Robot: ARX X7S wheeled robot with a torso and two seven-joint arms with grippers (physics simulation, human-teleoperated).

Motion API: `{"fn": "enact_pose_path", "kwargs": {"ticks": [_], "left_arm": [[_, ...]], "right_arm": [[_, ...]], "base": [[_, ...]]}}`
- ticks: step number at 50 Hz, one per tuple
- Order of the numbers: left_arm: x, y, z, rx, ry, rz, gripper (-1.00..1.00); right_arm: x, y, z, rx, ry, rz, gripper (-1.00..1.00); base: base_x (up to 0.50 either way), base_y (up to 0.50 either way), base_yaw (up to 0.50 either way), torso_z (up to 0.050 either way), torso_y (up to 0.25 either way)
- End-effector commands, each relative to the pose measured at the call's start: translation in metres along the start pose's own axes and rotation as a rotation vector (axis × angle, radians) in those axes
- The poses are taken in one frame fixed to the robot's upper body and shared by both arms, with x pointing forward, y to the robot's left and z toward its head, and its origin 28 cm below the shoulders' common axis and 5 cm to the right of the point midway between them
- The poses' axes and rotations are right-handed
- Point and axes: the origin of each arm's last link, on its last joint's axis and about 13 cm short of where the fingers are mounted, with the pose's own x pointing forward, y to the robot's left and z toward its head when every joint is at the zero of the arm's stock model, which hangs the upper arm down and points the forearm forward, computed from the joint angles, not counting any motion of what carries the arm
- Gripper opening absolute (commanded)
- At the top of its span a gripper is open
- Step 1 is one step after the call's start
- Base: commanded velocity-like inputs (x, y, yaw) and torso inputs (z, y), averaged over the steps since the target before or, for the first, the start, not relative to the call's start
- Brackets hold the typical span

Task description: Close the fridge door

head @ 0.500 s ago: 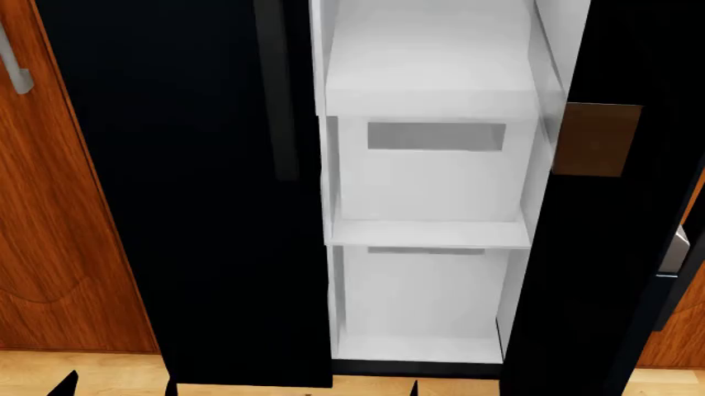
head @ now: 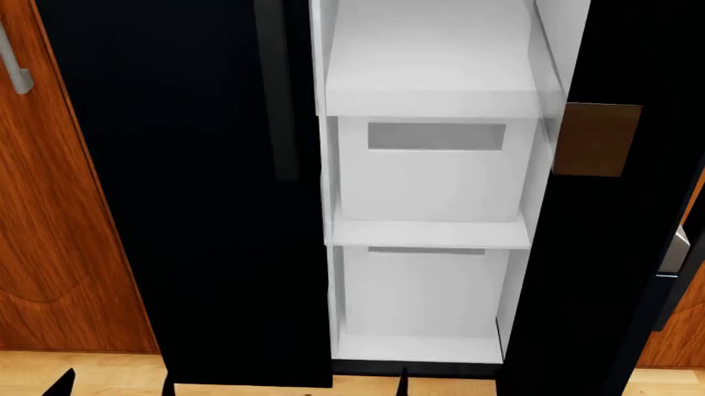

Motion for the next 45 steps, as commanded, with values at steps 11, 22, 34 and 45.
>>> {"fn": "enact_pose_path", "kwargs": {"ticks": [11, 22, 34, 45], "left_arm": [[-0.0036, 0.0012, 0.0014, -0.004, -0.010, -0.004, 1.00], [-0.0033, 0.0017, 0.0025, -0.006, -0.011, -0.006, 1.00], [-0.0040, 0.0026, 0.0036, -0.004, -0.014, -0.010, 1.00], [-0.0029, 0.0029, 0.0031, -0.008, -0.014, -0.010, 1.00]], "right_arm": [[-0.0034, 0.0026, 0.0020, -0.032, -0.023, 0.022, 1.00], [-0.0019, 0.0018, 0.0040, 0.009, -0.027, -0.003, 1.00], [-0.0018, 0.0028, 0.0035, 0.023, -0.018, -0.007, 1.00], [-0.0009, 0.0026, 0.0038, 0.025, -0.018, -0.010, 1.00]], "base": [[-0.34, 0.00, 0.00, 0.000, 0.000], [-0.11, -0.05, 0.00, 0.000, 0.000], [0.00, -0.50, 0.00, 0.000, 0.000], [0.00, -0.50, 0.00, 0.000, 0.000]]}}
